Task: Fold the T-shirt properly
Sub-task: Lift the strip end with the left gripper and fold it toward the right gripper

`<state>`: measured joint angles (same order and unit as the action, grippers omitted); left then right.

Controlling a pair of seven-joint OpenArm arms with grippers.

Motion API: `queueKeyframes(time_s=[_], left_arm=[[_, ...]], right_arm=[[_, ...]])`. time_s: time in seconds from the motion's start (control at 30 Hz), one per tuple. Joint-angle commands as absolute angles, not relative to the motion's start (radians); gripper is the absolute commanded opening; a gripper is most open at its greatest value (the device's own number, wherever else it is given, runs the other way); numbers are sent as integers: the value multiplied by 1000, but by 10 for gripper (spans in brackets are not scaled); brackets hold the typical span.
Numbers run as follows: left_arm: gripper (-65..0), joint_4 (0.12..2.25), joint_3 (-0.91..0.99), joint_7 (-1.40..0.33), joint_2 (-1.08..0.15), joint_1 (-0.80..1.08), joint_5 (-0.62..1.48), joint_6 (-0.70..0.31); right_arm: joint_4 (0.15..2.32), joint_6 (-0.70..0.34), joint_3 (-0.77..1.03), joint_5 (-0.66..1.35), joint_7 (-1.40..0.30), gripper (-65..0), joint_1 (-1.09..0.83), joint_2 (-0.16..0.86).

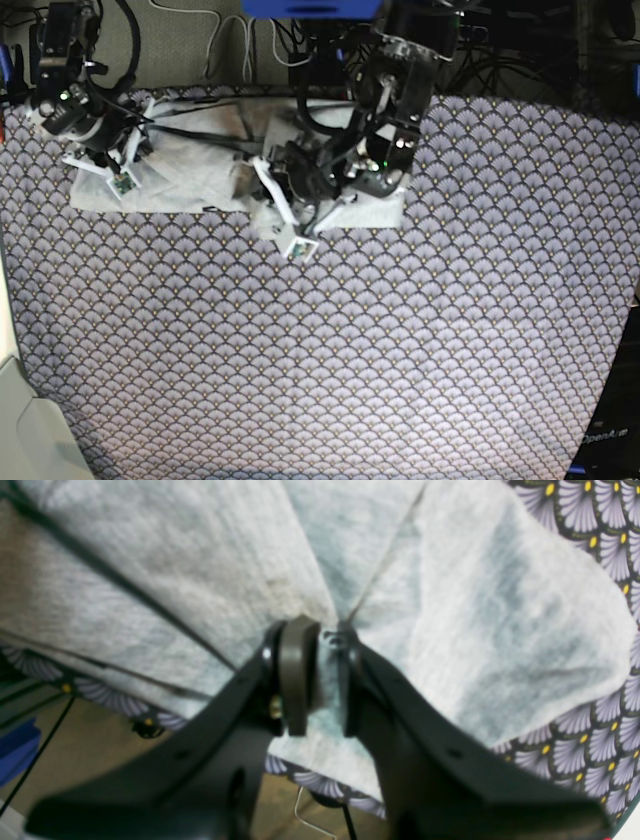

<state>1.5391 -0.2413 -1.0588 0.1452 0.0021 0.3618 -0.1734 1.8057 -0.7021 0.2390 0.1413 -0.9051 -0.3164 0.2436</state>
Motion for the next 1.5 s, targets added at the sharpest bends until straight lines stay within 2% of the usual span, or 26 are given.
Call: queueKeyframes(time_s=[0.0,0.17,0.5,0.77,0.97,1.23,1.33,1.47], left_arm=[[-646,1541,-245,-1041,157,-13,392,-176],[-646,1512,-272,-987,157,-25,400,-59],[-641,1521,-291,-983,157,-27,397,68],[-645,1520,-464,-978,157,-50,357,389],[-641,1521,-555,-974,157,-51,211,530],[-640,1517,-642,-946,157,-71,211,552],[-585,1521,-642,-947,157,-71,213,550],[-368,1521,-644,-951,157,-71,216,547]], right_arm=[[1819,-698,242,147,-894,-529,-314,255],[1819,-698,242,147,-894,-529,-314,268],[1819,-698,242,147,-894,-529,-314,272],[1819,-698,242,147,-894,-529,-314,271],[1819,-698,242,147,-894,-529,-314,269],[1819,-698,242,147,-895,-529,-314,268],[1819,-698,242,147,-895,-529,-315,268],[1819,-698,242,147,-895,-529,-318,268]])
